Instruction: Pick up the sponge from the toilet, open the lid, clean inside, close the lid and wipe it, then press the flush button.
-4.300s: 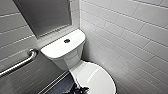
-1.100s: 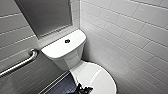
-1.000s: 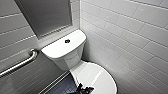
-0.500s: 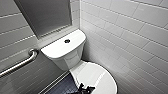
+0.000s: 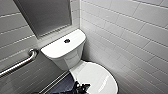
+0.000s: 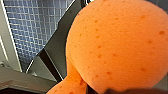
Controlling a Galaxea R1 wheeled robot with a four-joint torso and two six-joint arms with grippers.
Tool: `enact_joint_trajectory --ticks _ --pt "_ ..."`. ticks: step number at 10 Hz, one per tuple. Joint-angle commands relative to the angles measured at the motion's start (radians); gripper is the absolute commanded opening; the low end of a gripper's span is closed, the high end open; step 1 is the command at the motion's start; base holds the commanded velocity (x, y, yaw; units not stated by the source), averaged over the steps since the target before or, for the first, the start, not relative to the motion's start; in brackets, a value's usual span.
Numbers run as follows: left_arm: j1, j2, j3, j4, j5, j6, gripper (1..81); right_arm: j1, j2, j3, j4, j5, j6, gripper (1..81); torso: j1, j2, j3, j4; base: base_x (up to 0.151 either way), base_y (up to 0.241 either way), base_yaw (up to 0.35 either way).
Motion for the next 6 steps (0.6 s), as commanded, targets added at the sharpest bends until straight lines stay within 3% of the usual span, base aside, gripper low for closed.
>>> enact_joint_trajectory --ticks 1,6 --pt "-0.168 -0.038 0.161 0.021 -0.075 0.003 81.1 -0.003 -0.014 0.000 -0.021 -0.079 0.000 1.0 0.000 0.000 0.000 0.000 0.000 0.000 0.000" --pt "-0.188 -0.087 0.271 0.020 -0.097 -0.026 81.1 0.001 -0.004 -0.011 -0.021 -0.082 -0.003 1.0 0.000 0.000 0.000 0.000 0.000 0.000 0.000"
